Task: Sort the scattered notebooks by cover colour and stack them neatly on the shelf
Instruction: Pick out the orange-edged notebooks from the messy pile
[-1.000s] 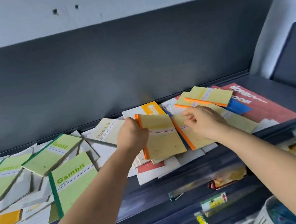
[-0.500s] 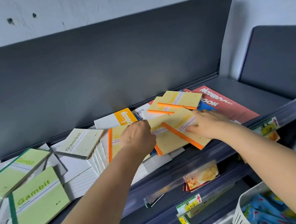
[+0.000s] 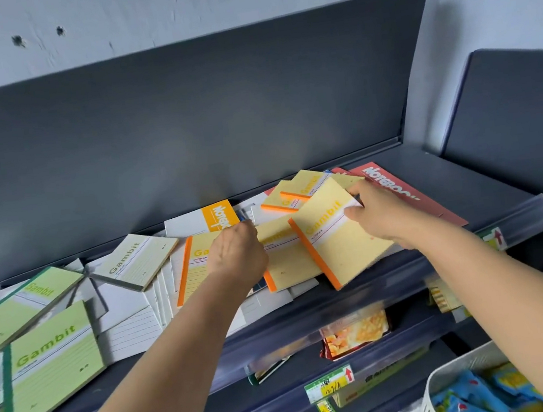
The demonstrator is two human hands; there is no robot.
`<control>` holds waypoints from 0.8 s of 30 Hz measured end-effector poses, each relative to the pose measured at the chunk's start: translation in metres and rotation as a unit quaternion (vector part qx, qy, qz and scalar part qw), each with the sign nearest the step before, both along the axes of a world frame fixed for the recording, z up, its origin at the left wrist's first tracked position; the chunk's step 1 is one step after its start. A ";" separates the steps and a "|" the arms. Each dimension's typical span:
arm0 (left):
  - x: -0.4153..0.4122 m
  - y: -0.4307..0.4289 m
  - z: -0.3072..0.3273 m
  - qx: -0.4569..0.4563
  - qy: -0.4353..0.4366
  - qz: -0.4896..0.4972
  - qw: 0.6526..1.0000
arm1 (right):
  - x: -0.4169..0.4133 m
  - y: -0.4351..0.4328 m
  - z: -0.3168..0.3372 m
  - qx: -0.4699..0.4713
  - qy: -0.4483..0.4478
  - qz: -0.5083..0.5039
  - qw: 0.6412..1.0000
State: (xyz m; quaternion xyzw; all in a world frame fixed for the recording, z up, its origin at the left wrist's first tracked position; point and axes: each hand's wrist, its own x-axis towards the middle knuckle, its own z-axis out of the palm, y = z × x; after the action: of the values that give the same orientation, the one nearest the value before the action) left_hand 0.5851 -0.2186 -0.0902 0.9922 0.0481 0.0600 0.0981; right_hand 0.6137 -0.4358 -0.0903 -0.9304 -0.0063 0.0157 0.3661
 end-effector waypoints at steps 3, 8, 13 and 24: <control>0.001 -0.004 -0.001 -0.004 0.007 0.003 1.000 | 0.002 0.014 0.005 0.074 -0.007 0.018 0.997; -0.001 -0.006 0.000 -0.020 0.017 0.020 0.999 | -0.003 0.033 -0.004 -0.094 -0.014 0.070 0.993; -0.001 -0.002 -0.001 -0.035 0.041 0.030 0.998 | -0.004 0.034 -0.004 -0.175 0.046 0.136 0.974; 0.013 -0.013 0.015 -0.435 0.154 0.113 0.880 | -0.004 0.040 -0.007 -0.245 0.029 0.104 0.963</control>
State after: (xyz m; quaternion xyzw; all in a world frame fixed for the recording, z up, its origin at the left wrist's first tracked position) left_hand 0.5986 -0.2316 -0.0749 0.8339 0.1960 -0.1098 0.5041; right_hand 0.6100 -0.3962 -0.0969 -0.9850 -0.0887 0.0822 0.1233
